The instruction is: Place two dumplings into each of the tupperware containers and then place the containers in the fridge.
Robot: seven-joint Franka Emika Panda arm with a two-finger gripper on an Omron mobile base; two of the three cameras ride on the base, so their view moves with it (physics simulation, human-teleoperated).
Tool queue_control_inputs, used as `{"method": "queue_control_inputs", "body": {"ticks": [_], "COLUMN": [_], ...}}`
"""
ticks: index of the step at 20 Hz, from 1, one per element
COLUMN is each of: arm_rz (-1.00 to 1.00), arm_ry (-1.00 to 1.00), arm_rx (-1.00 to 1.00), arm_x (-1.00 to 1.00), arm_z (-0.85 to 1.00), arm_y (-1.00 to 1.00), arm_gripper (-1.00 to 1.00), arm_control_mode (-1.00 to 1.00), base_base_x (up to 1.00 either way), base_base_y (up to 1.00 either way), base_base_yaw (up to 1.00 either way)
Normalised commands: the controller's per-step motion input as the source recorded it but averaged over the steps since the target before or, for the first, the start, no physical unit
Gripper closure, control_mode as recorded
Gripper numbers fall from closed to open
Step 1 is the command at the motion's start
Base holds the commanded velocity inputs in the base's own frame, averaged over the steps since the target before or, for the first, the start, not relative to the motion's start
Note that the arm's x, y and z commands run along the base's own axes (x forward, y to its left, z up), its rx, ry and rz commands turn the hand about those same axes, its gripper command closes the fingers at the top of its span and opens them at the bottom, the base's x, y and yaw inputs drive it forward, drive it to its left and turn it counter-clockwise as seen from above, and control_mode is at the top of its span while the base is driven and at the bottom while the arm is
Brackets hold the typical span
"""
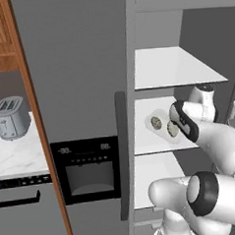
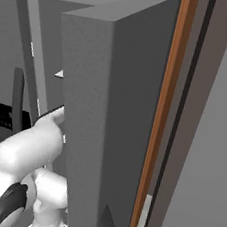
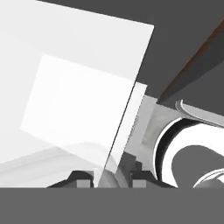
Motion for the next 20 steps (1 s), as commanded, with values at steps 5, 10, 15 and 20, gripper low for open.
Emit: {"method": "queue_control_inputs", "body": {"ticks": [5, 10, 15, 20], "arm_rz": [-0.22, -0.23, -0.21, -0.08], "arm_ry": [0.04, 0.03, 0.04, 0.01], "arm_rx": [0.01, 0.05, 0.10, 0.25], "arm_x": [0.55, 0.76, 0.87, 0.92], "arm_z": [-0.51, -0.28, -0.41, -0.44], "arm_y": [-0.50, -0.12, -0.05, -0.21], "arm_gripper": [1.00, 1.00, 1.00, 1.00], "arm_control_mode": [-1.00, -1.00, -1.00, -1.00], "base_base_x": [0.00, 0.00, 0.00, 0.00], "base_base_y": [0.00, 0.00, 0.00, 0.00], "base_base_yaw": [0.00, 0.00, 0.00, 0.00]}}
